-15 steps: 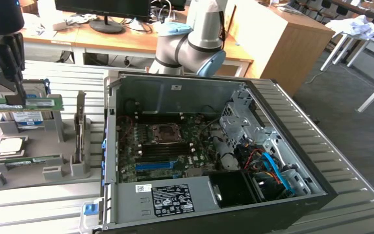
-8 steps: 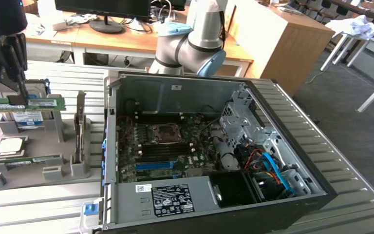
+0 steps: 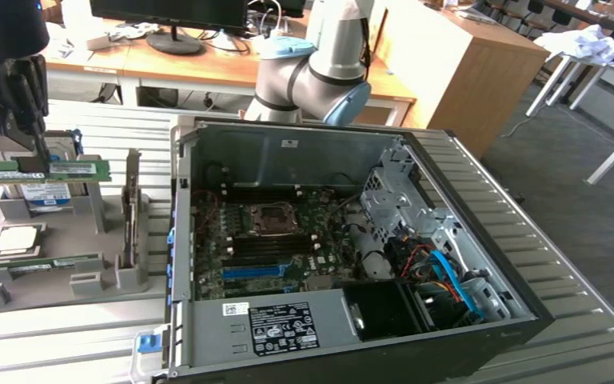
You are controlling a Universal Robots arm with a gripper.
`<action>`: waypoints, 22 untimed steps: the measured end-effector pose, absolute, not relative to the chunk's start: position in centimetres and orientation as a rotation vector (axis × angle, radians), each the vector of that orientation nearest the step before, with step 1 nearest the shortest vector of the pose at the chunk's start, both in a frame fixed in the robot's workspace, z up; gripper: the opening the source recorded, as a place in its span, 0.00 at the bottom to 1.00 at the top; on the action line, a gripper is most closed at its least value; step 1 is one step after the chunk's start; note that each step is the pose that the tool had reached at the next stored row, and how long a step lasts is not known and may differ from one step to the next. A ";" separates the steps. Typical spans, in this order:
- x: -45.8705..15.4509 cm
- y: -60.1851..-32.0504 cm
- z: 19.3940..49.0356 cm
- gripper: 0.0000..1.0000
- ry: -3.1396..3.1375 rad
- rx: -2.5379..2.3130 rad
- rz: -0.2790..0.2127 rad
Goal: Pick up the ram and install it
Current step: 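Pick up the ram and move it above insertion slot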
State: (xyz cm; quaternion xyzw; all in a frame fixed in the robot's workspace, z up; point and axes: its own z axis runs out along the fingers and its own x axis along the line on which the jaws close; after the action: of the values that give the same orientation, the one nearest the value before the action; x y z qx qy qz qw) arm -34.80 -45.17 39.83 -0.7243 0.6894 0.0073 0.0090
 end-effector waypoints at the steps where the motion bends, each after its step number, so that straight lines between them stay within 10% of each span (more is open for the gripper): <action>1: -34.8 -45.2 39.8 0.12 2.153 -2.263 0.023; 22: -33.6 -45.2 39.8 0.12 2.153 -2.263 0.023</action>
State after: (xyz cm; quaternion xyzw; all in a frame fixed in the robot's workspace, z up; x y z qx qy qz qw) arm -33.61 -45.17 39.83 -0.7243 0.6893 0.0073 0.0089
